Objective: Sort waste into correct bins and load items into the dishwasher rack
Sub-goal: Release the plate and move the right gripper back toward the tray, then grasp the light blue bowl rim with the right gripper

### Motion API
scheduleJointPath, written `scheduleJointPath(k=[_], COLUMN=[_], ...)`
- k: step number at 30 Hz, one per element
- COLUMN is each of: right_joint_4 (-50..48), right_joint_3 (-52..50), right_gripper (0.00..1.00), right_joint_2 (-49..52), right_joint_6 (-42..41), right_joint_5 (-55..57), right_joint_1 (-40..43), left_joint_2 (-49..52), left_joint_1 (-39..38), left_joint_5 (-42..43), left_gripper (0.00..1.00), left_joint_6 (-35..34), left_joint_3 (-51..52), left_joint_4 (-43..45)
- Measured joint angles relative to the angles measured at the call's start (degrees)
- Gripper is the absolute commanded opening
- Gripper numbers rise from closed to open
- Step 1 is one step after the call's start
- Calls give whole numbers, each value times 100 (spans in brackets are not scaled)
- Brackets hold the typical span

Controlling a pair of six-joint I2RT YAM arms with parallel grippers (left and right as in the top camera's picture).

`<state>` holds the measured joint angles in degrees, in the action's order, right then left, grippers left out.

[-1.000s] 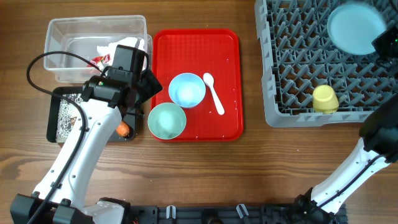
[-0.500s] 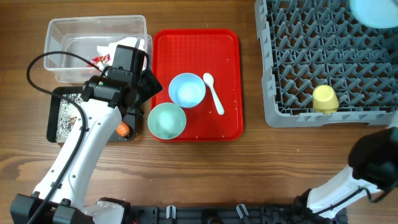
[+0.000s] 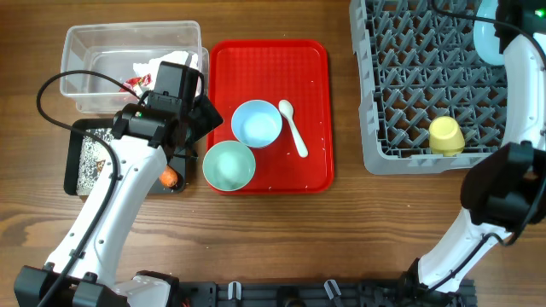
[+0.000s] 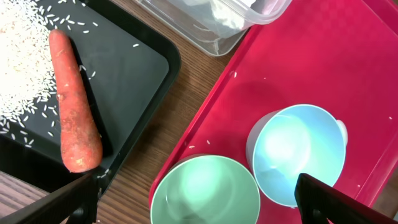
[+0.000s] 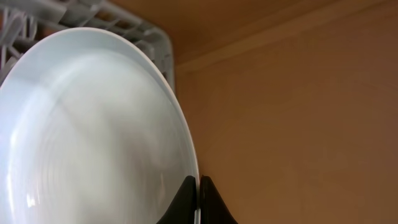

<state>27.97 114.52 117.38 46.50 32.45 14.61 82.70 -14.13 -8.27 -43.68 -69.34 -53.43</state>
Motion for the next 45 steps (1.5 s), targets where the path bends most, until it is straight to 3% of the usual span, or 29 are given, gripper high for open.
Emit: scheduleJointPath(k=[9,10,11,12,13,20,22,26,28,32,35,40,45], right_joint_4=[203,299,321,391,444,688,1226,2031,2450,2857,2889,3274,3331], right_joint_3=[-2,-2,-2,-2,-2,-2,-22,39,76,37,26,24,24], right_gripper=[4,8,27,81,100,100,100,99,95,83,54,42,33], right_joint_2=[481,481,487,487,487,396,-219,-1513,-1388,-127,623,1484,1779], right_joint_6=[-39,-133,-236,-476,-540,-1862,-2059,-2516,-2774,-3967,-4935,-5499,-5751], right_joint_5=[-140,-229,-284,-433,-551,-1591,-2715,-6317,-6909,-6640,-6328,-6028,-5622], right_joint_1=[-33,-35,-44,-46,-50,-81,-81,-151,-494,-2096,-3005,-3886,-4050], left_joint_2=[2,2,2,2,2,2,2,4,4,4,4,4,4], left_joint_1=[0,0,0,0,0,0,0,0,0,0,0,0,0], left_joint_5=[0,0,-2,0,-2,0,0,0,0,0,0,0,0], left_gripper=[100,100,100,100,100,100,100,100,100,100,100,100,100], left_joint_6=[0,0,0,0,0,0,0,0,0,0,0,0,0], left_joint_3=[0,0,0,0,0,0,0,0,0,0,0,0,0], left_joint_4=[0,0,0,0,0,0,-4,-15,-15,-13,-13,-15,-15])
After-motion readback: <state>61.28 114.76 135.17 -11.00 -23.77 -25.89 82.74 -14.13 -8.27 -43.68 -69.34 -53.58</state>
